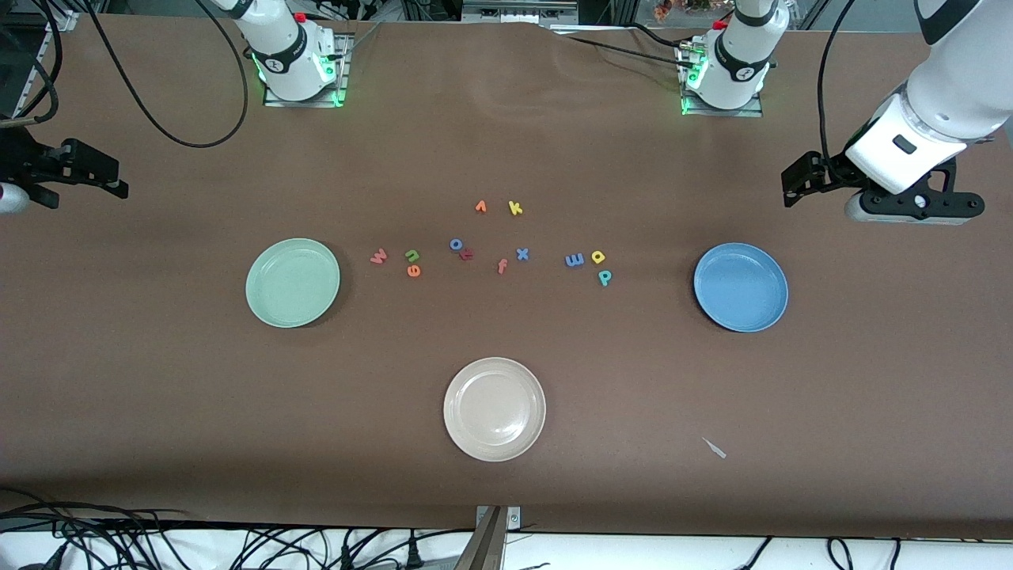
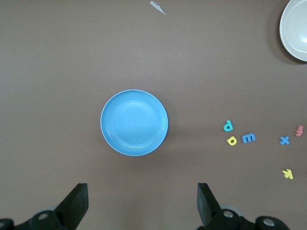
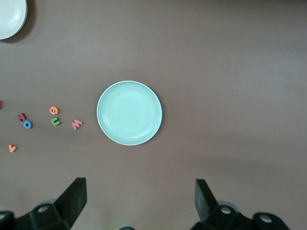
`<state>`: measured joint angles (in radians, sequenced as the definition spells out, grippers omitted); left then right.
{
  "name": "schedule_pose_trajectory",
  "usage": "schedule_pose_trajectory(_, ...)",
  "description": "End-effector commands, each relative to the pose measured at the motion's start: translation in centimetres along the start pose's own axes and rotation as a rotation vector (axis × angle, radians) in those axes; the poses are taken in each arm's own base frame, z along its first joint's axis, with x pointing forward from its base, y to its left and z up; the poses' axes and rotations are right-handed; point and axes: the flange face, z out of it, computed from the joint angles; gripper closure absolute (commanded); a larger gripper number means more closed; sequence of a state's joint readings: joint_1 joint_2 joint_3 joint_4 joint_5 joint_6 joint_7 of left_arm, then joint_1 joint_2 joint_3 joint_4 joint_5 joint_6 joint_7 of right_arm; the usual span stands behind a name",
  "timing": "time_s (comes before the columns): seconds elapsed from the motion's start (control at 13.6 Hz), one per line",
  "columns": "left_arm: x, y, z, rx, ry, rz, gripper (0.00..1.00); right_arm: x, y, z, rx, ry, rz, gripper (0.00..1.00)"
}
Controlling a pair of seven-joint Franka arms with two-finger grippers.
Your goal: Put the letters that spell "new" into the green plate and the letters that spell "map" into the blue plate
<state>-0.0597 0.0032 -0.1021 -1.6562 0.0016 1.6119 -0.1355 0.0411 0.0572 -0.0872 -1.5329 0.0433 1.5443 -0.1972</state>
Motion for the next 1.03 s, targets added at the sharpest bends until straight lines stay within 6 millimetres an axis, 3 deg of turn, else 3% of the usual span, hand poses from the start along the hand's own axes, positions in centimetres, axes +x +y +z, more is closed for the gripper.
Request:
schedule_pose_trajectory(0.0,0.32,-0.01,-0.53,0.029,0.007,0.019,0.00,-0.05,-0.45,-0.04,0.017,0.001,-0.009,0.00)
schedule_pose_trajectory(0.96,0.28,0.31,-0.53,0.031,0.007,0.024,0.00,-0.25,-0.23,-0.23,0.017,0.000,-0.012,0.00)
